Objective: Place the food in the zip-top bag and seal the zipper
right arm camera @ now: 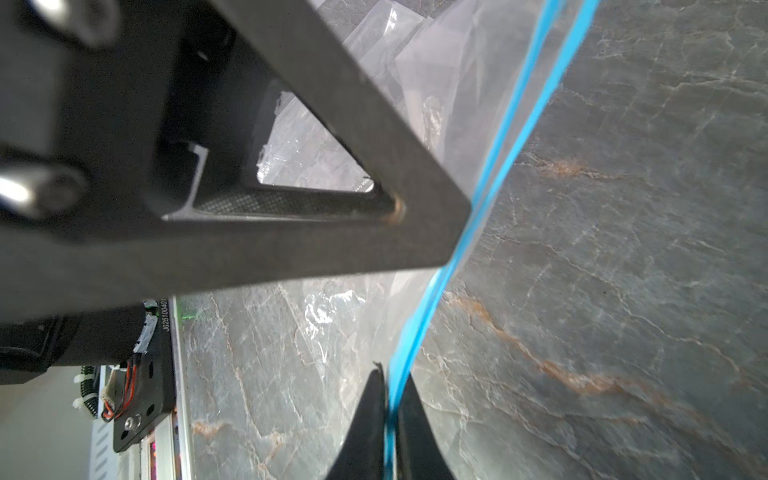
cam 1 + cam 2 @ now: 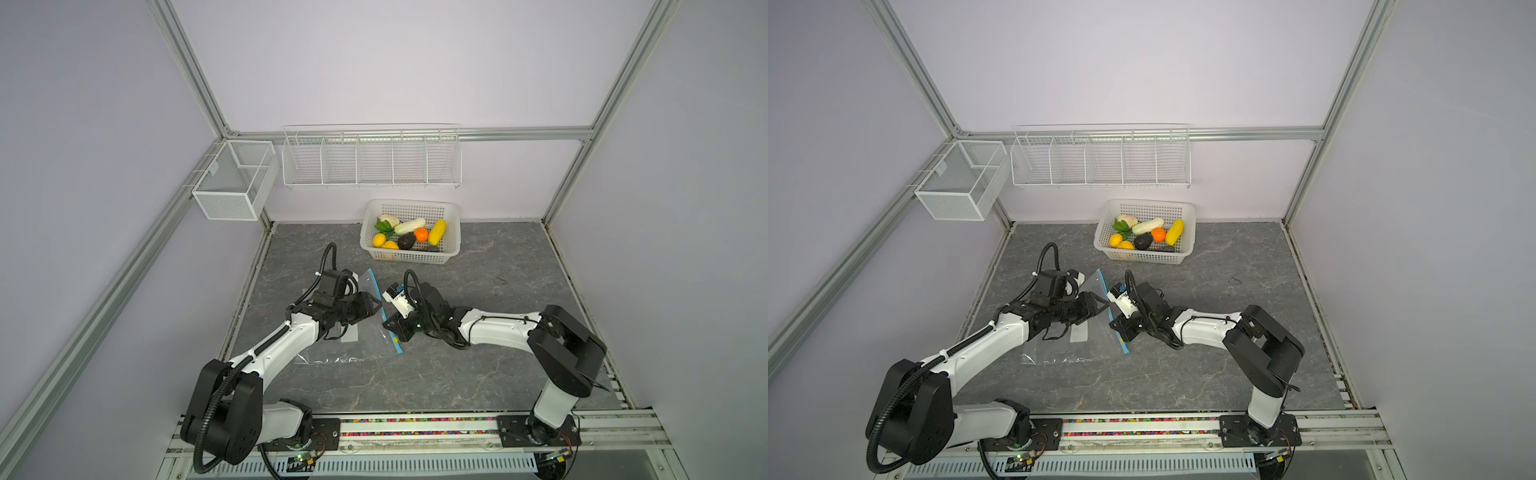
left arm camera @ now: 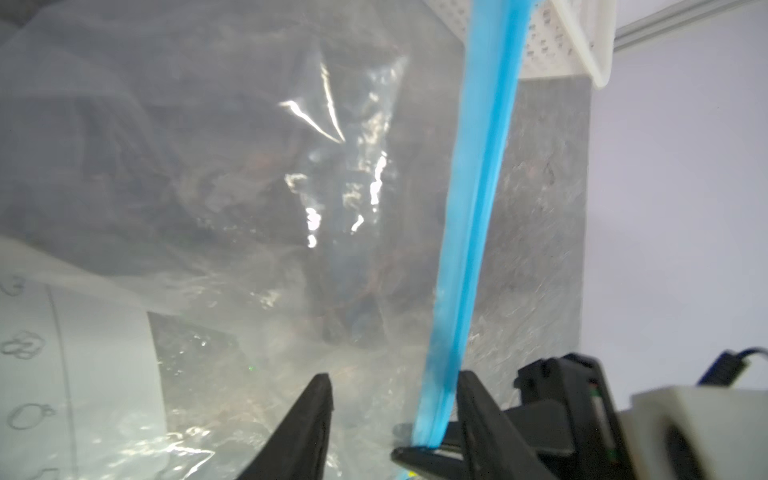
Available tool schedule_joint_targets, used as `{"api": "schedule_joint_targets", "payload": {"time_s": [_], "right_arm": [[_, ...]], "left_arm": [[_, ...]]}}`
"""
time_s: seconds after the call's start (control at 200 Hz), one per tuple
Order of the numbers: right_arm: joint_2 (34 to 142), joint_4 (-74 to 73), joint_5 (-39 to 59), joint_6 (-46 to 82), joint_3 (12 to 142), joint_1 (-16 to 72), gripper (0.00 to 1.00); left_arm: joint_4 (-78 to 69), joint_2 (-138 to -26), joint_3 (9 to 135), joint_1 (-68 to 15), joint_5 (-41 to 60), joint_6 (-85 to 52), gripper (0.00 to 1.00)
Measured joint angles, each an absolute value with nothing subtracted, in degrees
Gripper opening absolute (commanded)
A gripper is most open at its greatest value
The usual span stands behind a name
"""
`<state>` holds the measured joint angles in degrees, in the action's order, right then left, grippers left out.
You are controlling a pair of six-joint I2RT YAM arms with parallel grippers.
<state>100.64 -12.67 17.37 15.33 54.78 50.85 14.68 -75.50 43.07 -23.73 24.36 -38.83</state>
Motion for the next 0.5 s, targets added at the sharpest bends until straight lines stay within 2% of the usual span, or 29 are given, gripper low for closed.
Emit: {"api": "schedule_joint_targets", "payload": {"time_s": [0.19, 0.33, 0.5], "right_arm": [[100.75, -12.62, 17.39, 15.14, 55.0, 51.2, 0.12], [101.03, -12.45, 17.37, 15.09, 55.09, 51.44, 0.13], [101.21, -11.79, 17.17, 15.11, 55.09, 51.48, 0.15]], "left_arm": [[14.02, -78.26, 43.2, -24.4, 25.06, -38.11, 0.35], [14.04, -79.02, 43.2, -24.82, 25.34, -37.54, 0.31], [15.51, -74.48, 41.54, -24.16, 23.16, -37.41, 0.31]]}}
